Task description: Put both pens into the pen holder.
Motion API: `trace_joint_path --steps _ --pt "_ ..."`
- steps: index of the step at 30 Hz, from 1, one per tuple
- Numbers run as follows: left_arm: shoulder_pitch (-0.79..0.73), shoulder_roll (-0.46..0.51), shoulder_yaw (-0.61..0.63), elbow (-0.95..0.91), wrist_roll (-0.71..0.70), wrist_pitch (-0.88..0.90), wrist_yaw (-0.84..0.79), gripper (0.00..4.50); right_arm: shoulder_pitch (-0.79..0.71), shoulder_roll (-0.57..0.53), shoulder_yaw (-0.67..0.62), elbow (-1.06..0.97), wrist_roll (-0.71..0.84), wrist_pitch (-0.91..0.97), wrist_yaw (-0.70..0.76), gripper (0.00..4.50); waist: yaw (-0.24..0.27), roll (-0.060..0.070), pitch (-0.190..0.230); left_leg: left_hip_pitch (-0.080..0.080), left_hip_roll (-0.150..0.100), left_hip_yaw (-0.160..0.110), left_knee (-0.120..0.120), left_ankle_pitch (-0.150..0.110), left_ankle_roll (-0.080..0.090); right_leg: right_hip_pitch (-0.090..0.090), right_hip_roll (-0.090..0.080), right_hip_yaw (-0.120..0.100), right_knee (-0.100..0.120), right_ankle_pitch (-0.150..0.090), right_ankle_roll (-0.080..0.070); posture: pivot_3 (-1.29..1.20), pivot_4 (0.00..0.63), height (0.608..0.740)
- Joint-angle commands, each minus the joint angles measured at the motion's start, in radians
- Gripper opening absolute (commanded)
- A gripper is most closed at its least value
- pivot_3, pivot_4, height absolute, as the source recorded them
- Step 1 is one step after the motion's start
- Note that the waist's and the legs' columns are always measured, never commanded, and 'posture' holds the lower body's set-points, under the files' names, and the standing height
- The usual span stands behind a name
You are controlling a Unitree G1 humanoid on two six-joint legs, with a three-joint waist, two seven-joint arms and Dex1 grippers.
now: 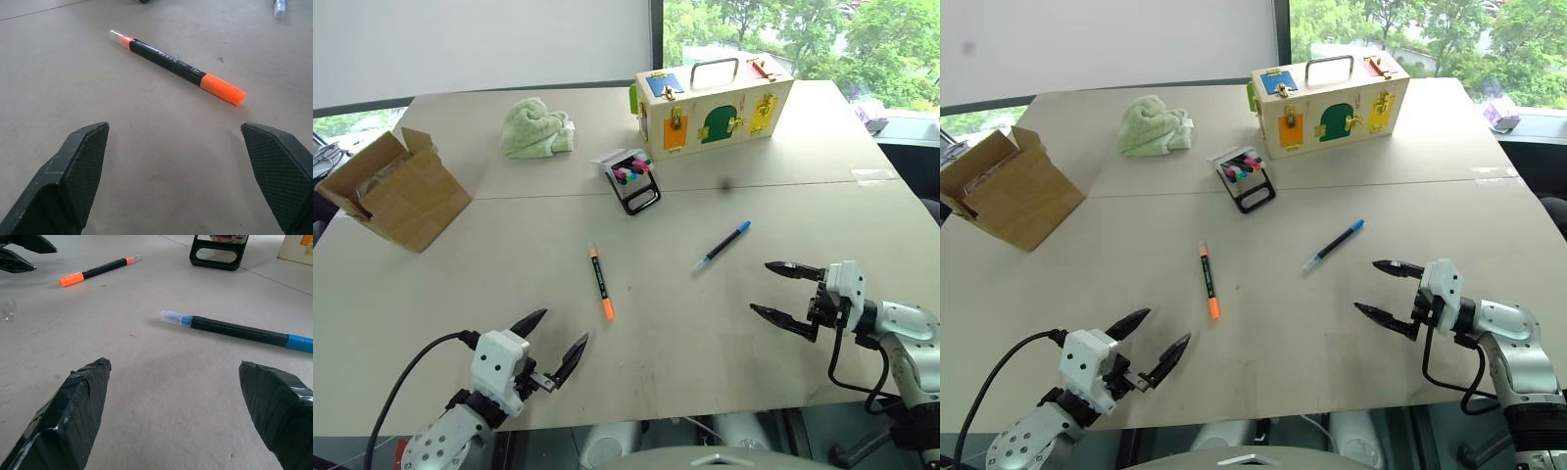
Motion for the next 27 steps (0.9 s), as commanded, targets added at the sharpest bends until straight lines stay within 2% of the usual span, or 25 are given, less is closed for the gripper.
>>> trace_joint_path --steps 1,14,19,21,23,27 --pt "0.003 -0.003 0.011 0.000 -0.004 -0.031 0.000 4.50 -0.007 -0.013 -0.010 -0.014 0.005 -0.005 0.011 4.46 0.000 0.000 0.000 0.000 0.000 0.000 0.000 0.000 0.000 0.000 0.000 0.000 0.000 0.000 0.000 0.00 0.150 0.740" --pt "0.012 -0.015 0.006 0.017 0.018 -0.081 0.015 4.50 -0.068 -0.012 0.009 0.028 -0.005 0.035 0.028 4.46 0.000 0.000 0.000 0.000 0.000 0.000 0.000 0.000 0.000 0.000 0.000 0.000 0.000 0.000 0.000 0.00 0.150 0.740" --pt "-0.005 0.008 0.018 -0.004 0.002 -0.072 -0.004 4.50 -0.125 -0.013 0.021 0.067 -0.011 0.042 0.041 4.46 -0.001 0.000 0.000 0.000 0.000 0.000 0.000 0.000 0.000 0.000 0.000 0.000 0.000 0.000 0.000 0.00 0.150 0.740" --pt "-0.031 0.054 0.035 -0.008 -0.011 -0.071 -0.043 4.50 -0.200 -0.017 0.032 0.127 -0.017 0.041 0.069 4.46 -0.002 0.000 0.000 0.000 0.000 0.000 0.000 0.000 0.000 0.000 0.000 0.000 0.000 0.000 0.000 0.00 0.150 0.740" --pt "-0.062 0.141 0.061 -0.016 -0.063 -0.056 -0.131 4.50 -0.320 -0.020 0.061 0.238 -0.046 0.018 0.126 4.46 -0.004 0.001 0.001 0.001 0.000 0.000 0.000 0.000 0.000 0.000 0.000 0.000 0.001 0.000 0.000 0.00 0.150 0.740" --pt "-0.121 0.285 0.122 -0.080 -0.315 0.099 -0.265 4.50 -0.538 0.004 0.125 0.503 -0.132 -0.088 0.227 4.46 -0.022 0.002 0.002 0.001 0.000 0.000 0.000 0.000 0.000 0.000 0.001 0.000 0.002 0.000 0.000 0.00 0.150 0.740"
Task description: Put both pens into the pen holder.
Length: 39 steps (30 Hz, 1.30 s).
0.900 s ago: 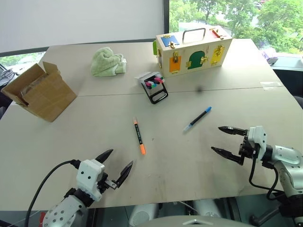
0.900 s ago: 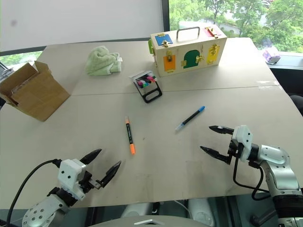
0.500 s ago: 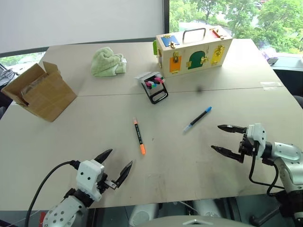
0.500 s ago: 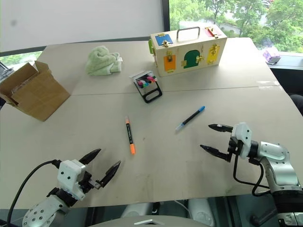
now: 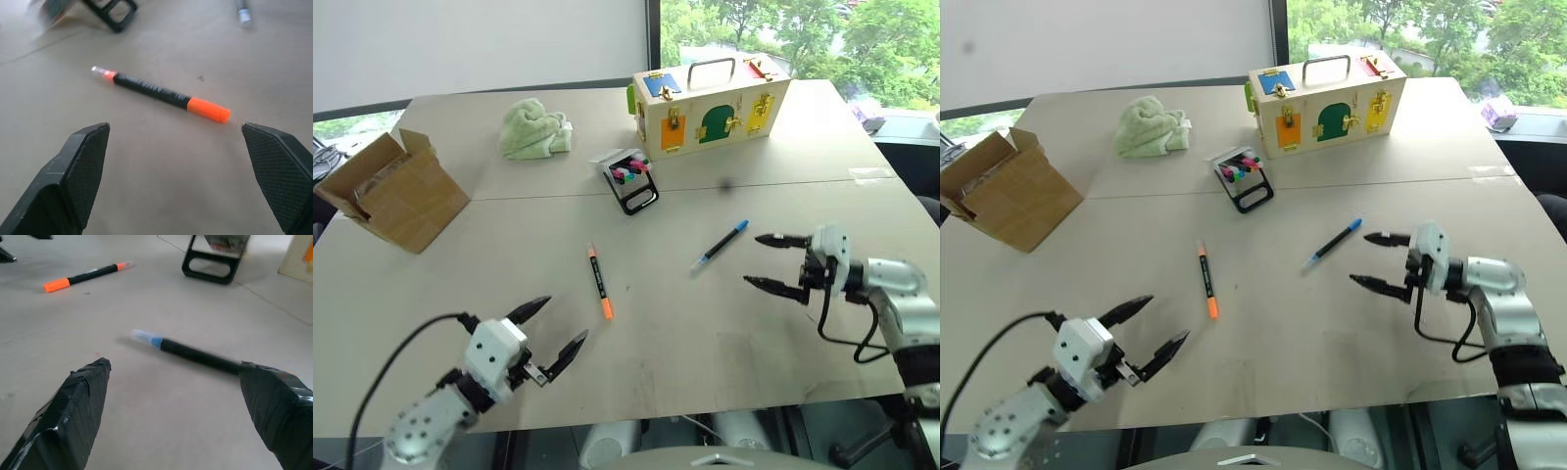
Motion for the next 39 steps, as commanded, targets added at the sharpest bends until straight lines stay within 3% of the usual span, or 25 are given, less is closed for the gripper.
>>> trace_joint_path --steps 1,6,11,20,29,33,34,35,37,38,39 --pt "-0.051 0.112 0.082 -0.097 -0.253 0.145 -0.113 4.50 -0.175 0.028 0.042 0.244 -0.068 -0.118 0.099 4.46 -0.008 0.000 0.001 0.000 0.000 0.000 0.000 0.000 0.000 0.000 0.000 0.000 0.000 0.000 0.000 0.00 0.150 0.740" --pt "-0.112 0.281 0.159 -0.153 -0.416 0.290 -0.239 4.50 -0.437 0.102 0.074 0.617 -0.165 -0.244 0.143 4.46 -0.018 0.001 0.003 -0.002 0.000 0.000 -0.001 0.003 -0.005 -0.002 0.000 0.000 -0.001 0.000 0.000 0.00 0.150 0.740" --pt "-0.183 0.306 0.160 -0.160 -0.378 0.290 -0.260 4.50 -0.568 0.147 0.104 0.814 -0.267 -0.320 0.132 4.46 -0.031 0.001 0.003 -0.009 0.000 0.003 -0.002 0.003 -0.005 -0.012 0.000 0.002 0.000 0.000 0.000 0.00 0.150 0.740" --pt "-0.210 0.261 0.119 -0.217 -0.330 0.304 -0.226 4.50 -0.659 0.188 0.174 0.905 -0.431 -0.352 0.135 4.46 -0.039 0.002 0.003 -0.015 0.000 0.003 0.000 0.003 -0.006 -0.017 0.000 0.002 0.002 0.000 0.000 0.00 0.150 0.740" --pt "-0.224 0.245 0.105 -0.197 -0.282 0.296 -0.250 4.50 -0.774 0.215 0.378 0.931 -0.663 -0.310 0.271 4.46 -0.036 0.002 0.003 -0.015 0.000 0.003 0.000 0.003 -0.006 -0.018 0.000 0.002 0.002 0.000 0.000 0.00 0.150 0.740" --pt "-0.219 0.239 0.110 -0.206 -0.286 0.300 -0.252 4.50 -0.800 0.230 0.421 0.929 -0.708 -0.327 0.240 4.46 -0.033 0.002 0.002 -0.015 0.000 0.002 0.000 0.004 -0.006 -0.017 0.000 0.002 0.002 0.000 0.000 0.00 0.150 0.740" --pt "-0.215 0.237 0.114 -0.209 -0.290 0.302 -0.250 4.50 -0.800 0.232 0.422 0.927 -0.710 -0.338 0.231 3.96 -0.033 0.002 0.002 -0.015 0.000 0.002 0.000 0.004 -0.006 -0.017 0.000 0.001 0.002 0.000 0.000 0.00 0.150 0.740" --pt "-0.213 0.231 0.120 -0.212 -0.297 0.309 -0.242 4.50 -0.799 0.234 0.419 0.926 -0.711 -0.352 0.223 3.92 -0.035 0.001 0.002 -0.015 0.000 0.002 0.001 0.004 -0.006 -0.017 0.000 0.002 0.002 0.000 0.000 0.00 0.150 0.740" --pt "-0.199 0.225 0.134 -0.223 -0.318 0.339 -0.217 4.50 -0.796 0.235 0.417 0.923 -0.712 -0.376 0.210 2.83 -0.037 0.001 0.001 -0.012 0.000 0.002 0.000 0.004 -0.006 -0.016 0.000 0.002 0.002 0.000 0.000 0.00 0.150 0.740" --pt "-0.189 0.224 0.140 -0.230 -0.324 0.359 -0.200 4.50 -0.794 0.234 0.420 0.923 -0.714 -0.387 0.207 2.59 -0.039 0.001 0.001 -0.011 0.000 0.002 0.000 0.004 -0.006 -0.015 0.000 0.002 0.003 0.001 0.000 0.00 0.150 0.740" --pt "-0.183 0.223 0.143 -0.236 -0.326 0.374 -0.189 4.50 -0.794 0.233 0.423 0.923 -0.716 -0.393 0.207 2.07 -0.041 0.001 0.001 -0.010 0.000 0.003 0.000 0.004 -0.006 -0.015 0.000 0.002 0.003 0.001 0.000 0.00 0.150 0.740"
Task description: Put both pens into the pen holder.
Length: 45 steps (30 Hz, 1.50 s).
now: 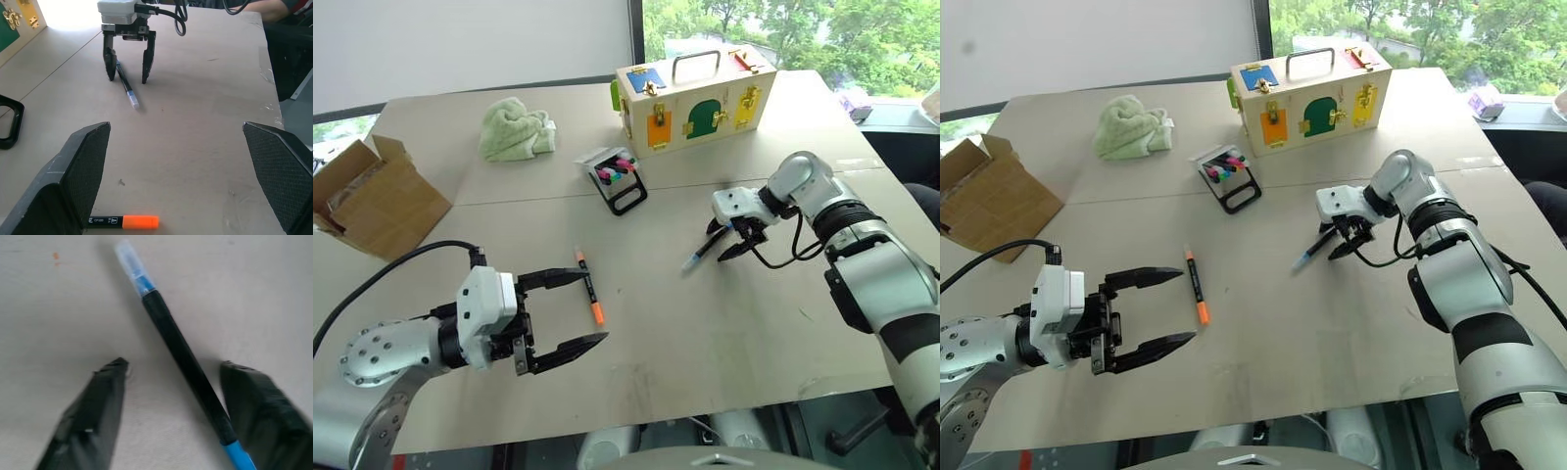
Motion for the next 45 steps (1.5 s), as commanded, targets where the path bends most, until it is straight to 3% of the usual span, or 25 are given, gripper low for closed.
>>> trace_joint_path --steps 1,4,5,11,15,18,20,24,29,39,42,45 --pt "0.018 -0.005 0.016 -0.044 0.007 0.072 0.094 4.50 0.018 -0.014 0.029 0.007 -0.049 -0.033 0.026 1.60 -0.002 0.000 0.000 0.002 0.000 0.001 0.000 0.000 0.000 0.001 0.000 0.001 0.001 0.000 0.000 0.00 0.150 0.740" --pt "0.010 -0.020 -0.006 -0.046 0.054 0.114 0.187 4.50 0.022 -0.017 0.030 0.009 -0.047 -0.042 0.022 0.26 -0.001 0.000 0.000 0.012 0.000 0.001 0.000 -0.001 0.003 0.008 0.000 0.002 0.007 0.000 -0.001 0.00 0.150 0.740" --pt "0.009 -0.017 -0.017 -0.047 0.070 0.120 0.195 4.50 0.023 -0.019 0.032 0.009 -0.049 -0.048 0.016 0.08 -0.001 0.000 0.000 0.013 0.000 0.001 0.000 0.000 0.002 0.008 0.000 0.002 0.010 0.001 -0.001 0.00 0.150 0.740" --pt "-0.062 -0.036 -0.058 -0.029 0.080 0.119 0.216 4.50 0.029 -0.024 -0.015 0.003 -0.002 -0.032 0.042 0.08 0.004 0.001 0.001 0.014 0.000 -0.002 0.001 0.002 -0.002 0.007 0.002 0.000 0.014 0.001 -0.003 0.00 0.150 0.740" --pt "-0.170 -0.159 -0.066 0.009 -0.047 0.182 0.327 4.50 0.030 -0.011 -0.101 -0.019 0.148 0.070 0.101 0.08 0.002 0.001 0.001 0.011 0.000 -0.001 0.001 0.002 -0.002 0.006 0.001 0.001 0.014 0.001 -0.003 0.00 0.150 0.740" --pt "-0.240 -0.306 -0.067 0.033 -0.169 0.207 0.454 4.50 0.039 0.002 -0.204 -0.096 0.322 0.191 0.104 0.08 -0.003 0.000 0.001 0.006 0.000 -0.001 0.001 0.004 -0.006 0.001 0.002 0.001 0.014 0.002 -0.003 0.00 0.150 0.740" --pt "-0.272 -0.362 -0.083 0.050 -0.183 0.217 0.499 4.50 0.061 0.011 -0.259 -0.185 0.425 0.292 0.104 0.08 -0.004 0.000 0.001 0.002 0.002 0.000 0.001 0.005 -0.007 -0.003 0.003 0.001 0.014 0.002 -0.003 0.00 0.150 0.740" --pt "-0.394 -0.459 -0.135 0.111 -0.210 0.224 0.566 4.50 0.205 0.024 -0.297 -0.589 0.611 0.550 0.077 0.08 0.005 0.000 0.001 -0.002 0.003 -0.001 0.002 0.004 -0.007 -0.005 0.003 -0.002 0.012 0.001 -0.003 0.00 0.150 0.740" --pt "-0.511 -0.548 -0.206 0.170 -0.197 0.209 0.584 4.50 0.379 0.021 -0.274 -1.013 0.720 0.794 -0.022 0.08 0.014 0.000 0.001 -0.010 0.001 -0.002 0.008 0.004 -0.006 -0.010 0.002 -0.003 0.013 0.002 -0.003 0.00 0.150 0.740" --pt "-0.563 -0.552 -0.301 0.192 -0.174 0.242 0.552 4.50 0.448 0.023 -0.253 -1.189 0.762 0.920 -0.103 0.08 0.005 0.000 0.001 -0.009 0.001 -0.003 0.009 0.004 -0.006 -0.010 0.003 -0.003 0.015 0.002 -0.003 0.00 0.150 0.740" --pt "-0.562 -0.536 -0.310 0.201 -0.155 0.240 0.530 3.76 0.445 0.025 -0.252 -1.188 0.766 0.924 -0.117 0.00 0.005 0.000 0.001 -0.009 0.001 -0.003 0.010 0.004 -0.006 -0.010 0.003 -0.003 0.015 0.002 -0.003 0.00 0.150 0.740" --pt "-0.559 -0.530 -0.317 0.193 -0.143 0.232 0.517 2.49 0.443 0.022 -0.247 -1.181 0.766 0.925 -0.119 0.00 0.006 0.000 0.001 -0.009 0.001 -0.003 0.010 0.004 -0.006 -0.010 0.003 -0.003 0.015 0.002 -0.003 0.00 0.150 0.740"
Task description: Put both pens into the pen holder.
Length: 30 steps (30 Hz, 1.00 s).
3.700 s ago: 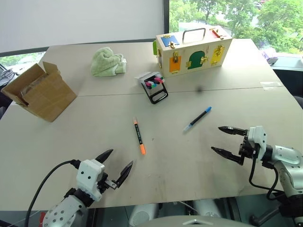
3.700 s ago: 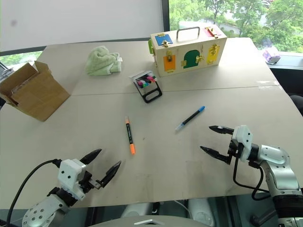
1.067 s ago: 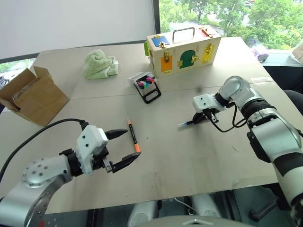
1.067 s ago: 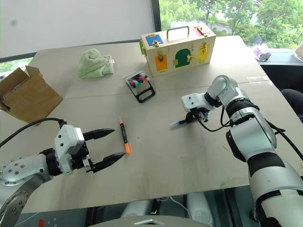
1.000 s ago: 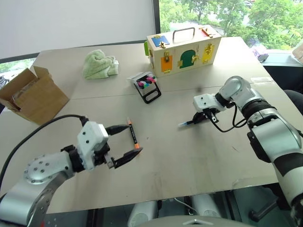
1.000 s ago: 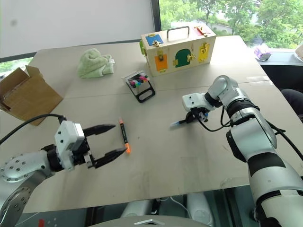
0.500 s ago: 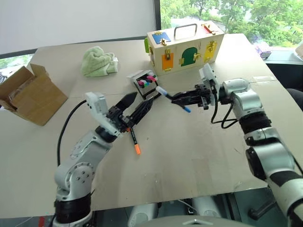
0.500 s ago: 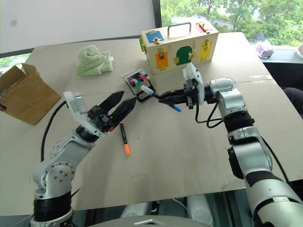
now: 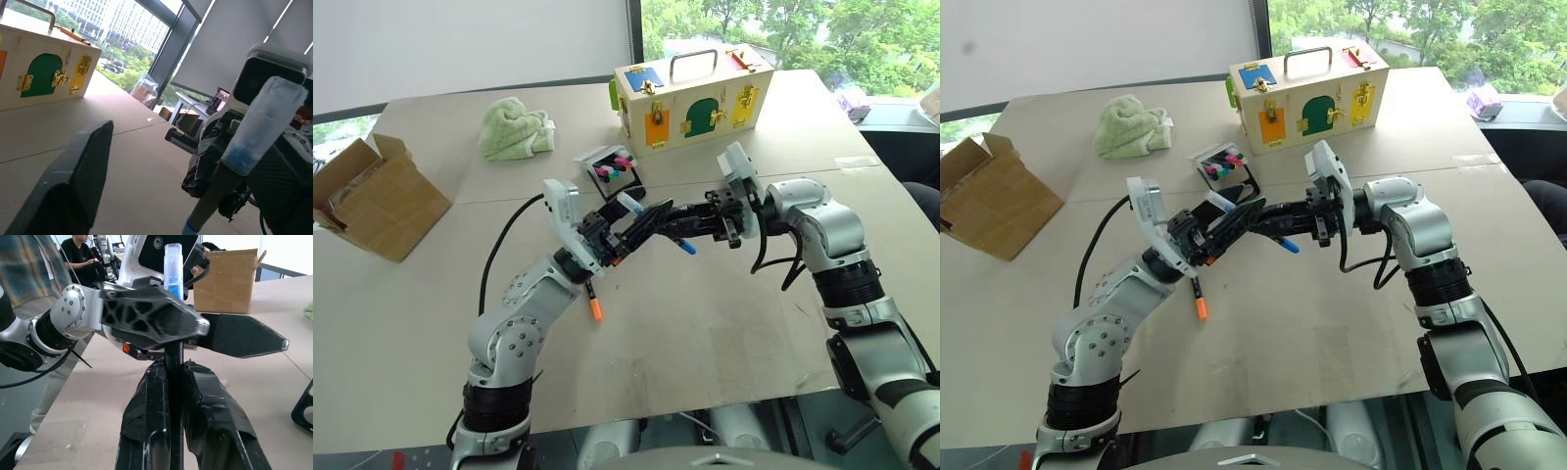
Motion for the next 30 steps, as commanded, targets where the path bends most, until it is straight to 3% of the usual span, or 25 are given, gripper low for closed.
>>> trace_joint_path --steps 1,4,6,9,11,13,14,15,18,21,24,30 --pt "-0.004 0.005 -0.004 -0.020 0.021 -0.024 -0.020 2.01 -0.007 -0.005 -0.001 -0.031 0.022 0.000 0.000 0.00 0.000 0.000 0.000 0.000 0.000 0.000 0.000 0.000 0.000 0.000 0.000 0.000 0.000 0.000 0.000 0.00 0.150 0.740" --pt "-0.006 0.001 -0.002 -0.035 0.020 -0.035 -0.029 0.59 -0.009 -0.003 -0.005 -0.023 0.026 0.005 -0.016 0.00 0.001 0.000 0.000 0.000 0.000 0.000 0.000 0.000 0.000 0.000 0.000 0.000 0.000 0.000 0.000 0.00 0.150 0.740" --pt "-0.006 0.004 -0.007 -0.039 0.029 -0.045 -0.040 0.01 -0.011 -0.004 -0.006 -0.010 0.024 0.001 -0.020 0.00 0.000 0.000 0.000 0.000 0.000 0.000 0.000 0.000 0.000 0.000 0.000 0.000 0.000 0.000 0.000 0.00 0.150 0.740" --pt "-0.011 0.002 -0.006 -0.043 0.038 -0.058 -0.048 0.03 -0.014 -0.005 -0.012 0.017 0.017 0.005 -0.038 0.00 0.000 0.000 0.000 0.000 0.000 0.000 0.000 0.000 0.000 0.000 0.000 0.000 0.000 0.000 0.000 0.00 0.150 0.740" --pt "-0.018 0.001 0.000 -0.037 0.067 -0.083 -0.043 0.03 -0.007 -0.022 -0.006 0.022 0.006 0.004 -0.034 1.06 0.001 0.000 0.000 0.000 0.000 0.000 0.000 0.000 0.000 0.000 0.000 0.000 0.000 0.000 0.000 0.00 0.150 0.740" --pt "-0.023 0.001 0.002 -0.027 0.100 -0.107 -0.036 0.03 0.003 -0.032 -0.006 0.019 0.001 0.007 -0.043 1.78 0.002 0.000 0.000 0.000 0.000 0.000 0.000 0.000 0.000 0.000 0.000 0.000 0.000 0.000 0.000 0.00 0.150 0.740" --pt "-0.024 0.004 0.001 -0.024 0.116 -0.115 -0.034 0.03 0.029 -0.047 -0.010 0.002 0.004 0.008 -0.043 2.45 0.002 0.000 0.000 0.000 0.000 0.000 0.000 0.000 0.000 0.000 0.000 0.000 0.000 0.000 0.000 0.00 0.150 0.740" --pt "-0.023 0.008 0.003 -0.024 0.131 -0.119 -0.025 0.03 0.069 -0.071 -0.018 -0.022 0.008 0.009 -0.041 2.66 0.002 0.000 0.000 0.000 0.000 0.000 0.000 0.000 0.000 0.000 0.000 0.000 0.000 0.000 0.000 0.00 0.150 0.740" --pt "-0.036 0.032 0.012 -0.008 0.197 -0.136 -0.005 0.03 0.171 -0.118 -0.054 -0.049 -0.022 -0.077 -0.072 2.66 0.019 -0.001 0.000 -0.001 0.000 -0.001 0.000 0.000 0.000 0.001 0.000 -0.001 -0.001 0.000 0.000 0.00 0.150 0.740" --pt "-0.082 0.110 -0.020 0.050 0.488 -0.331 0.025 0.03 0.261 -0.117 -0.149 -0.075 -0.025 -0.206 -0.172 2.66 0.024 -0.001 0.000 -0.001 0.000 0.000 0.001 0.000 0.000 0.000 0.000 -0.001 -0.001 0.000 0.000 0.00 0.150 0.740" --pt "-0.122 0.196 -0.102 0.088 0.748 -0.538 0.018 0.03 0.342 -0.110 -0.254 -0.168 0.027 -0.209 -0.276 2.66 0.024 -0.001 0.000 -0.001 0.000 0.000 0.000 0.000 0.000 0.000 0.000 0.000 0.000 0.000 0.000 0.00 0.150 0.740" --pt "-0.194 0.243 -0.188 0.143 1.031 -0.695 0.066 0.03 0.472 -0.154 -0.341 -0.326 -0.025 -0.242 -0.443 2.66 0.028 -0.001 0.000 -0.001 -0.001 0.001 -0.001 0.000 0.000 0.000 0.000 0.001 -0.002 0.000 0.000 0.00 0.150 0.740"
